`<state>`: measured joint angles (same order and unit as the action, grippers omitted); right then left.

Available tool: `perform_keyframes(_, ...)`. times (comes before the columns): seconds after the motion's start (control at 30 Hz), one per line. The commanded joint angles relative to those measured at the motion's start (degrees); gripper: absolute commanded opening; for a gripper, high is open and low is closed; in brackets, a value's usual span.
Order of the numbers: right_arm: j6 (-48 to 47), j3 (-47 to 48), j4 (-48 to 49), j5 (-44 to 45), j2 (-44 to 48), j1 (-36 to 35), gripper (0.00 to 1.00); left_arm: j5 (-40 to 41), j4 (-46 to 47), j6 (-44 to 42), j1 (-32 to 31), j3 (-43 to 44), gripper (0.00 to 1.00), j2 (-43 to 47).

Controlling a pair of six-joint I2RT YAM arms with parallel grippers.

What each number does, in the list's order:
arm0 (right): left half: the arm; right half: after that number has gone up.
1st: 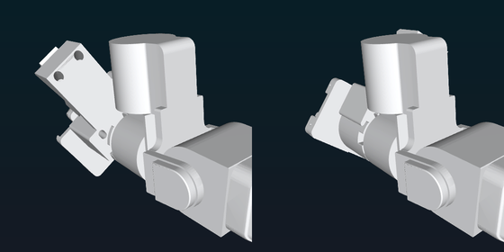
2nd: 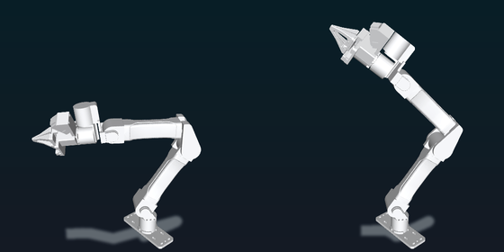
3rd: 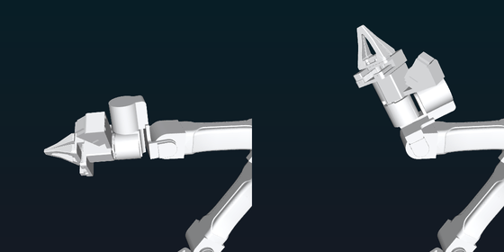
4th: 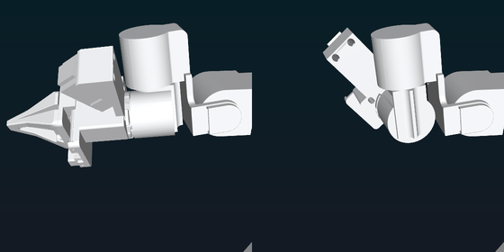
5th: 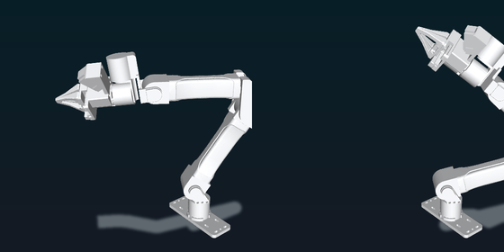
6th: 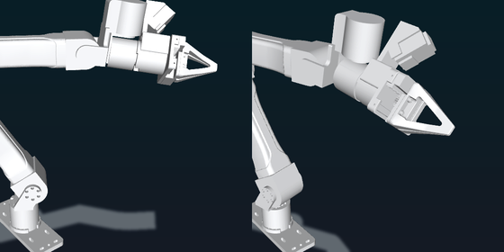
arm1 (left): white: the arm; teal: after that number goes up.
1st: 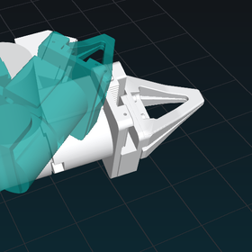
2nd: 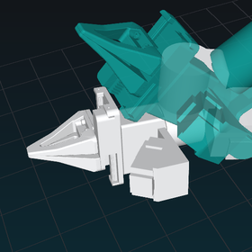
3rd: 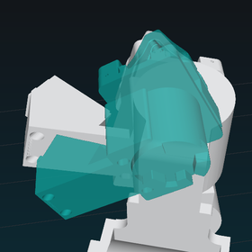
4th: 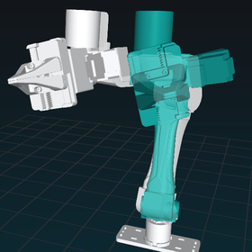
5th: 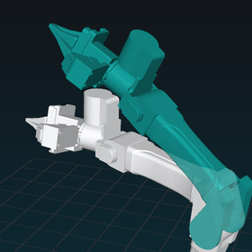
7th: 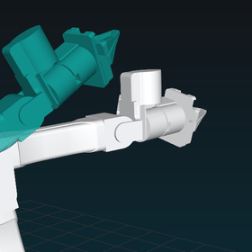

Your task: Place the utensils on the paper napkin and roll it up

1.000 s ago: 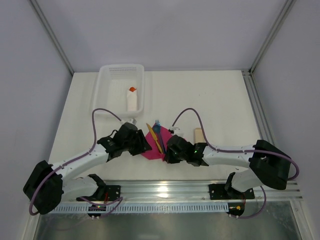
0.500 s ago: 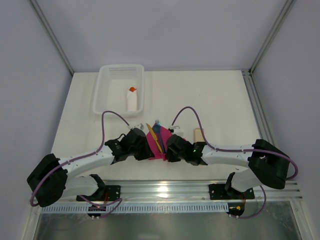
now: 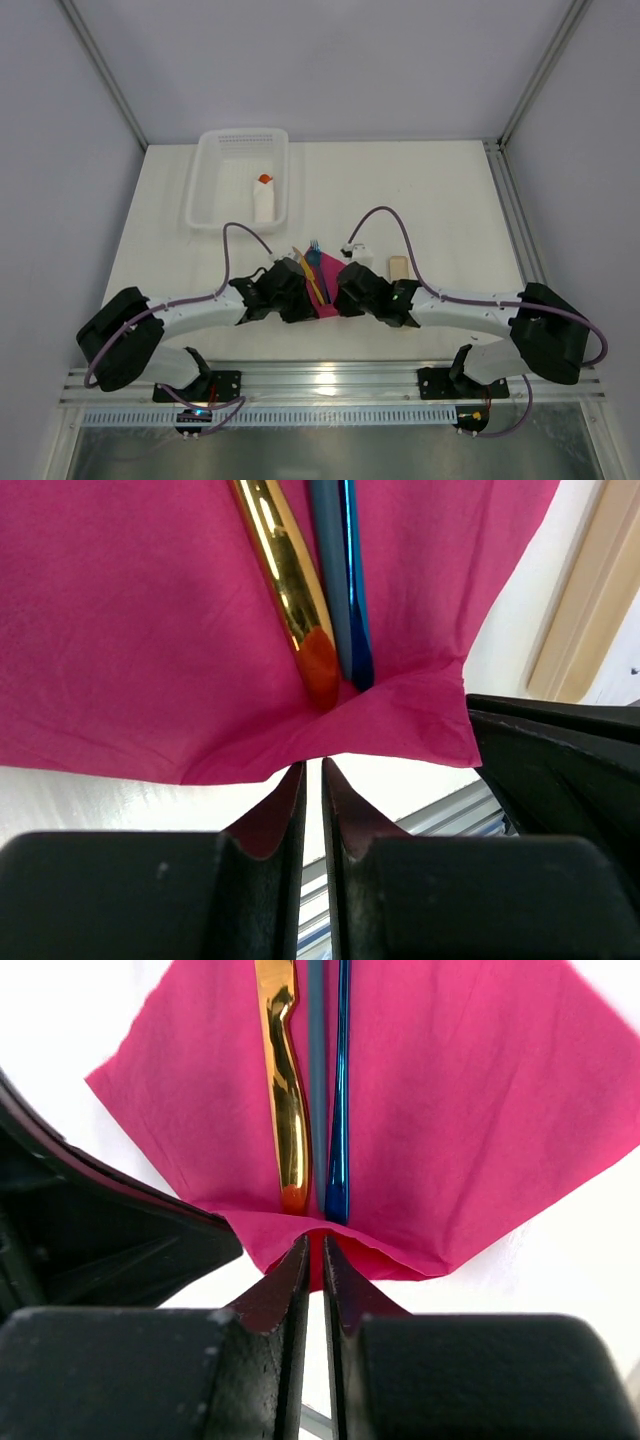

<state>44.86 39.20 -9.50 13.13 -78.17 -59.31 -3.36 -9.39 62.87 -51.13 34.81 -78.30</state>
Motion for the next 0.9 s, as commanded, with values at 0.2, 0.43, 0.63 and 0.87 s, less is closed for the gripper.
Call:
perform_keyframes(0.2, -2.8, 1.1, -5.7, 5.1, 7.8, 1.2, 0.14, 0.9, 3.3, 1.1, -0.5, 2.5, 0.11, -1.1)
perform_keyframes(0.43, -6.0, -1.6, -5.1, -2.4, 9.7, 1.2, 0.14, 0.2, 3.8, 0.8, -0.5, 3.7, 0.11, -2.4)
perform_keyframes(0.63, -6.5, -1.8, -0.7, -5.9, 5.5, 1.2, 0.09, 0.4, 4.0, 0.9, -0.5, 4.9, 0.11, -3.3)
perform_keyframes(0.87, -7.9, 0.5, 2.2, -5.4, -0.2, 1.7, 0.08, 0.8, 3.6, 0.7, -0.5, 6.0, 0.11, -3.7)
